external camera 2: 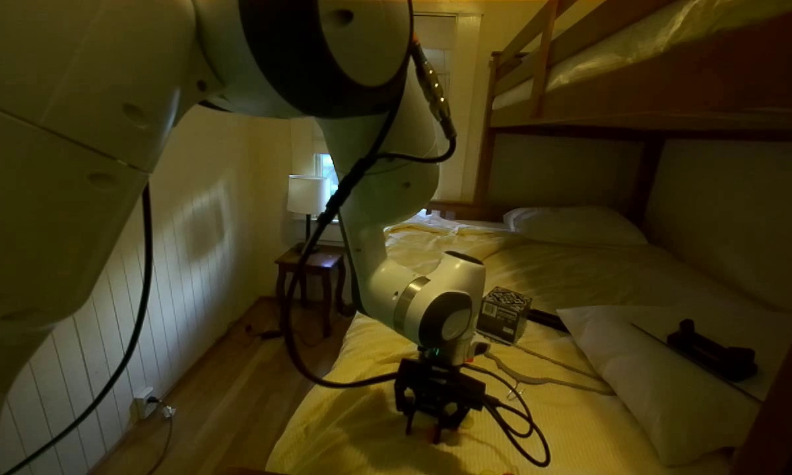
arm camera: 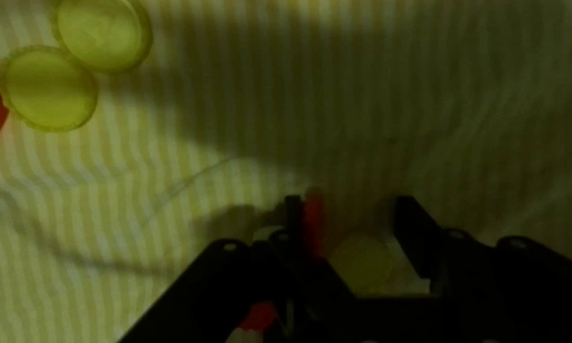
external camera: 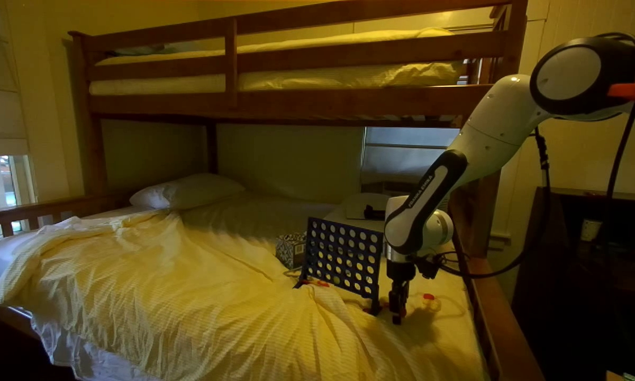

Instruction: Put the orange chip into the connect four game

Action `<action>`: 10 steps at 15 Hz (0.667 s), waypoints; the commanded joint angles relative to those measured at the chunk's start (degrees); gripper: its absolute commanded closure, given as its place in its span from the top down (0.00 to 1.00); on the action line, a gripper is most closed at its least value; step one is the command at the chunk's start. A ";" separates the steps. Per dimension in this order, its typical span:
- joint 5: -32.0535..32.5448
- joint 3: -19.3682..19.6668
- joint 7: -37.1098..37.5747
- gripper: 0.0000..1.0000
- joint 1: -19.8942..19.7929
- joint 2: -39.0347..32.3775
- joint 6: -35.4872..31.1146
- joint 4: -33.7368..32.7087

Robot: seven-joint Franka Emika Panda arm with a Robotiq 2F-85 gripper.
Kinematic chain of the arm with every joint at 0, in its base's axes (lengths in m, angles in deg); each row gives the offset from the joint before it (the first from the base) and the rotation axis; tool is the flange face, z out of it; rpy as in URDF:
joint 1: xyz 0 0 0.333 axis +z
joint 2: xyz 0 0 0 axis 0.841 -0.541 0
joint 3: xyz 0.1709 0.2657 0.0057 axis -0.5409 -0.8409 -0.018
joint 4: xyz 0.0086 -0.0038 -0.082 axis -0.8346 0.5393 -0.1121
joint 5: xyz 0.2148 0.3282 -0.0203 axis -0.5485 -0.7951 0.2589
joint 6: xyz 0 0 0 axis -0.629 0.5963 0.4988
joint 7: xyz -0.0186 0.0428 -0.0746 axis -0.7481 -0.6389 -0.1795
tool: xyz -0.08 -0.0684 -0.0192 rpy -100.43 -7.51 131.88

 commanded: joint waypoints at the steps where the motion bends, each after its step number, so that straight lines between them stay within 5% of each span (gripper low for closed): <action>1: 1.42 0.18 1.18 0.51 -0.01 0.45 -1.17 0.41; 3: 1.47 0.21 1.18 0.34 -0.01 0.57 -1.62 0.57; 5: 1.53 0.26 1.28 0.30 0.03 0.64 -1.96 0.67; 10: 1.67 0.38 1.46 0.41 0.14 0.83 -2.62 0.91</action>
